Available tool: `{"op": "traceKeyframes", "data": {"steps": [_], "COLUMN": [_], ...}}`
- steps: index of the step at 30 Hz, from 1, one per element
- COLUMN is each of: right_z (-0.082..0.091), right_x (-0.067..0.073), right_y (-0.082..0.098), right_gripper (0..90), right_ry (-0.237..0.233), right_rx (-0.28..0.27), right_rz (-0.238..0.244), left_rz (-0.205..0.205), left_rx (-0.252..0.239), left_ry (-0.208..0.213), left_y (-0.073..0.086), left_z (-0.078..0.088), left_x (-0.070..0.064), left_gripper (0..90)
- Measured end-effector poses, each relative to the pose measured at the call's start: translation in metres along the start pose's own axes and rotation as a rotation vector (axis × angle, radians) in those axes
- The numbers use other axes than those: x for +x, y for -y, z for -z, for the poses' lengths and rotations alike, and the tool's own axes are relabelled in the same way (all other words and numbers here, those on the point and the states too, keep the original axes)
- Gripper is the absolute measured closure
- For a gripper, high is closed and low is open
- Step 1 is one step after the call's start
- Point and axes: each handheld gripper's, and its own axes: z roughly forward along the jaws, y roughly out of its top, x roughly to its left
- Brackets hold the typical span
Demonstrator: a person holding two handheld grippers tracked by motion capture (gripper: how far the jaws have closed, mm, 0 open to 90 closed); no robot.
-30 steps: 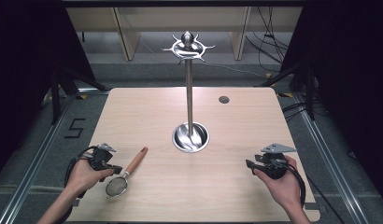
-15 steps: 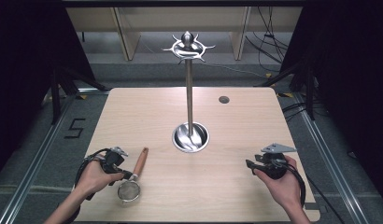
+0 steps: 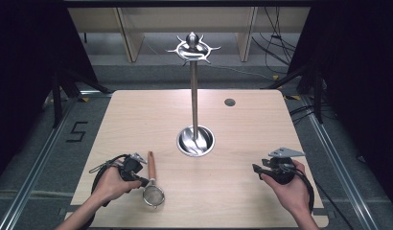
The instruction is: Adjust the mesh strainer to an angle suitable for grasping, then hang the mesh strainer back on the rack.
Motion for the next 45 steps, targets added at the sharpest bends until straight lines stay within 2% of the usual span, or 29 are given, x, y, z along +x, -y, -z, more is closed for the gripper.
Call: {"op": "traceKeyframes", "data": {"steps": [1,2,4,5,6,9,10,11,12,13,14,15,16,18,19,20,21,23,26,27,30,32,34,37,39,40,42,43,45], "right_z": [0.000,0.000,0.002,0.001,0.003,0.002,0.003,0.001,0.003,0.002,0.000,0.001,0.000,0.000,-0.002,-0.001,-0.001,0.000,0.002,0.001,0.003,0.004,0.003,0.004,0.004,0.003,0.003,0.004,0.003], "right_x": [-0.004,-0.002,-0.002,-0.004,-0.003,-0.008,-0.004,-0.007,-0.005,-0.006,-0.005,-0.003,-0.005,-0.002,-0.004,-0.002,-0.002,-0.004,-0.004,-0.005,-0.003,0.000,0.000,0.001,-0.003,0.000,-0.002,0.000,0.000], "right_y": [0.000,0.001,0.002,0.003,0.003,0.002,0.002,0.002,0.001,0.001,0.001,-0.001,-0.001,-0.002,-0.003,-0.003,-0.002,-0.001,-0.001,0.000,-0.001,-0.002,-0.002,-0.001,-0.001,-0.001,-0.001,-0.001,-0.001], "right_gripper": [54.8,54.8,54.8,54.8,54.8,54.8,54.8,54.8,54.8,54.8,54.8,54.8,54.8,54.7,54.7,54.7,54.8,54.7,54.8,54.8,54.6,54.5,54.5,54.5,54.5,54.5,54.5,54.5,54.4], "right_ry": [0.005,-0.001,0.002,0.009,0.004,0.009,0.006,0.006,0.013,0.018,0.012,0.005,0.012,0.001,-0.005,0.001,-0.002,0.001,0.001,0.007,0.017,0.012,-0.002,0.011,0.017,0.002,0.005,0.002,0.002], "right_rx": [-0.015,-0.015,0.000,-0.027,-0.006,-0.013,0.003,-0.025,0.006,-0.005,-0.029,-0.002,-0.019,-0.009,-0.026,-0.011,-0.004,-0.007,-0.017,-0.026,-0.010,0.000,-0.015,-0.001,-0.004,0.000,-0.004,0.008,0.008], "right_rz": [0.049,0.009,0.002,0.016,-0.016,0.027,-0.021,0.029,-0.007,0.018,0.016,-0.005,0.039,0.002,0.050,0.013,0.004,0.017,-0.004,0.016,0.022,-0.003,0.011,-0.007,0.030,-0.017,0.003,-0.022,-0.019], "left_rz": [0.002,0.014,0.043,0.088,0.104,0.160,0.192,0.205,0.212,0.226,0.229,0.229,0.230,0.227,0.227,0.236,0.248,0.259,0.264,0.276,0.295,0.316,0.327,0.327,0.333,0.327,0.321,0.321,0.326], "left_rx": [-0.003,-0.014,-0.043,-0.087,-0.106,-0.155,-0.162,-0.178,-0.180,-0.174,-0.172,-0.170,-0.175,-0.154,-0.153,-0.150,-0.142,-0.139,-0.101,-0.102,-0.068,-0.052,-0.046,-0.027,-0.029,-0.008,0.004,0.000,0.018], "left_ry": [-0.007,-0.015,-0.029,-0.047,-0.045,-0.064,-0.064,-0.069,-0.072,-0.078,-0.082,-0.090,-0.101,-0.113,-0.119,-0.124,-0.129,-0.133,-0.128,-0.135,-0.134,-0.113,-0.120,-0.141,-0.130,-0.134,-0.152,-0.152,-0.148], "left_y": [0.000,0.001,0.002,0.003,0.003,0.005,0.005,0.005,0.005,0.004,0.004,0.003,0.002,0.000,-0.001,-0.003,-0.005,-0.007,-0.013,-0.014,-0.016,-0.016,-0.017,-0.019,-0.021,-0.023,-0.026,-0.026,-0.027], "left_z": [0.003,0.006,0.012,0.012,0.014,0.017,0.018,0.017,0.017,0.017,0.017,0.016,0.014,0.013,0.012,0.011,0.010,0.009,0.006,0.005,0.001,0.000,-0.001,-0.004,-0.005,-0.007,-0.009,-0.011,-0.013], "left_x": [0.003,0.006,0.011,0.011,0.013,0.017,0.017,0.017,0.016,0.014,0.013,0.012,0.011,0.009,0.009,0.008,0.007,0.006,0.005,0.005,0.007,0.009,0.010,0.010,0.011,0.010,0.009,0.008,0.009], "left_gripper": [86.1,83.5,75.8,72.6,68.6,57.2,53.8,50.2,46.4,43.8,41.4,40.1,39.2,38.5,38.3,38.1,37.9,37.5,37.5,37.5,37.5,37.5,37.5,37.7,37.9,38.6,41.4,41.6,43.1]}}
